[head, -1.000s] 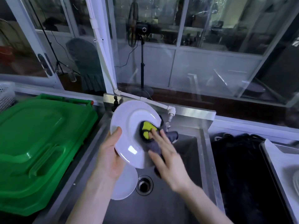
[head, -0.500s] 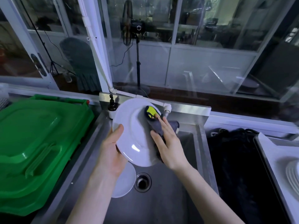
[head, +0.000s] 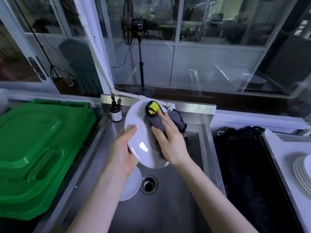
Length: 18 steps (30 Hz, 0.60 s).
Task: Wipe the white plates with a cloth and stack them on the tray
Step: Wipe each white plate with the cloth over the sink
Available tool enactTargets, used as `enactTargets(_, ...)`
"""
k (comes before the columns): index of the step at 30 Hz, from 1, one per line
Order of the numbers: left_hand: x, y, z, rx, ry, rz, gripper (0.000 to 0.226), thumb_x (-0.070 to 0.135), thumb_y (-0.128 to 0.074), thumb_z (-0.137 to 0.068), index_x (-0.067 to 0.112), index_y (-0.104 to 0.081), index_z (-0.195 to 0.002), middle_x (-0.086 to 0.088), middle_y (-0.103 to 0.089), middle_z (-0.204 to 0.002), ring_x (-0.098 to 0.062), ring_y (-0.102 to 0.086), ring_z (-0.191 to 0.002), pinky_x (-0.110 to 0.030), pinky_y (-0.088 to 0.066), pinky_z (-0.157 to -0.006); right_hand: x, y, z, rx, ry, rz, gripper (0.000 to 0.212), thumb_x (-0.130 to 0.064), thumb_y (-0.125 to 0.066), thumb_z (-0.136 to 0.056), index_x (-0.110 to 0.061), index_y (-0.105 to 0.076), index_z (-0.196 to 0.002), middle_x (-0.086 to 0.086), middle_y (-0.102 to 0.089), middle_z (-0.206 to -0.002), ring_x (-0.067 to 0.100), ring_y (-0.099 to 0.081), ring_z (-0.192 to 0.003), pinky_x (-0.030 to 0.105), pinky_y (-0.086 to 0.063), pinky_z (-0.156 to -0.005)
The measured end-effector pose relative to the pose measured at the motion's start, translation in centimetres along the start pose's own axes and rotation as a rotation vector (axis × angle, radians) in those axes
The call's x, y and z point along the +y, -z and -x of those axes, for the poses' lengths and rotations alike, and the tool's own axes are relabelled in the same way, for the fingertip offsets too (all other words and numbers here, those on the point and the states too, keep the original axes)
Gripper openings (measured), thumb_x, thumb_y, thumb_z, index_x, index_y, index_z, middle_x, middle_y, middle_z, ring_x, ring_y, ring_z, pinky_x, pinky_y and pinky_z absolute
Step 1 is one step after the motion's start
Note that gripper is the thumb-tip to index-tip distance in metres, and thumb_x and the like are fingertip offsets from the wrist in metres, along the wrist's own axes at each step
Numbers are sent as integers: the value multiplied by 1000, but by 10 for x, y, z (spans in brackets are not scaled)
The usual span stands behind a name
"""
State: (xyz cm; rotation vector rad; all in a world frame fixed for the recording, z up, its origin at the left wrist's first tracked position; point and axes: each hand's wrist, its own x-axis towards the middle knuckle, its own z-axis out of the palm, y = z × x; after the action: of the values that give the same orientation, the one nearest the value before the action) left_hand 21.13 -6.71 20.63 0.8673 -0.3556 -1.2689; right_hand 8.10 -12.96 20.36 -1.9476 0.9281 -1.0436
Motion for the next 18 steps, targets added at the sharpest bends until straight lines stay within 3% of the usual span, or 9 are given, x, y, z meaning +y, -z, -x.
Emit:
enactTargets(2, -2, -3, 1, 3, -10, 0, 62, 28, -61, -84, 9, -55, -143, -16, -65, -136, -34, -61, -127, -51, -44, -109, 16, 10, -2, 11, -153, -85, 37, -25, -54, -99, -30, -55, -135, -13, -57, -133, 6, -45, -131, 24, -34, -109)
enactTargets(4, -2, -5, 0, 38, -29, 11, 61, 30, -63, -83, 14, -57, -141, -10, -68, -133, -29, -65, -123, -48, -48, -105, 35, 23, 9, 52, -321, -288, 6, -30, -56, -96, -28, -62, -98, -18, -61, -84, 11, -58, -82, 23, -47, -69)
enactTargets(5, -2, -5, -1, 63, -42, 22, 55, 29, -62, -86, 16, -58, -140, -8, -70, -131, -26, -67, -120, -45, -50, -101, 46, 30, 16, 123, -364, -355, 14, -29, -57, -96, -19, -59, -86, -16, -57, -70, 11, -53, -67, 20, -44, -57)
enactTargets(6, -1, -3, -3, 90, -55, 32, 48, 28, -59, -92, 17, -59, -138, -6, -70, -129, -24, -68, -119, -43, -51, -98, 56, 37, 24, 176, -397, -396, 19, -26, -57, -96, -11, -59, -85, -12, -59, -68, 9, -54, -65, 18, -45, -56)
enactTargets(9, 1, -1, -9, 168, -69, 67, 30, 25, -49, -103, 17, -64, -128, -5, -74, -123, -21, -70, -114, -37, -57, -85, 78, 55, 44, 248, -422, -230, 11, -24, -54, -98, -28, -64, -98, -15, -70, -92, 3, -63, -90, 21, -48, -79)
enactTargets(12, 0, -5, -12, 223, -61, 87, 25, 25, -49, -104, 15, -67, -118, -3, -77, -112, -17, -75, -101, -29, -61, -67, 76, 62, 60, 131, -291, -34, 43, -24, -57, -94, -55, -51, -123, -35, -61, -113, -16, -52, -109, 5, -38, -90)
enactTargets(13, 0, -8, -11, 231, -58, 94, 24, 24, -49, -104, 14, -67, -118, -3, -78, -110, -16, -76, -97, -28, -61, -64, 75, 62, 64, 63, -213, 65, 55, -25, -59, -90, -56, -43, -133, -32, -58, -116, -14, -52, -109, 3, -37, -90)
enactTargets(15, -2, -12, -10, 230, -57, 101, 26, 23, -48, -105, 12, -66, -121, -4, -77, -112, -17, -76, -96, -28, -62, -64, 71, 57, 70, -41, -50, 343, 72, -30, -64, -83, -52, -33, -144, -15, -50, -108, 3, -57, -92, 16, -48, -79)
enactTargets(18, -4, -21, -6, 213, -45, 77, 31, 22, -48, -106, 11, -63, -131, -7, -74, -122, -19, -73, -105, -30, -62, -69, 59, 56, 69, 63, 54, 582, 67, -30, -70, -76, -39, -47, -139, -2, -44, -103, 22, -57, -73, 34, -54, -54)
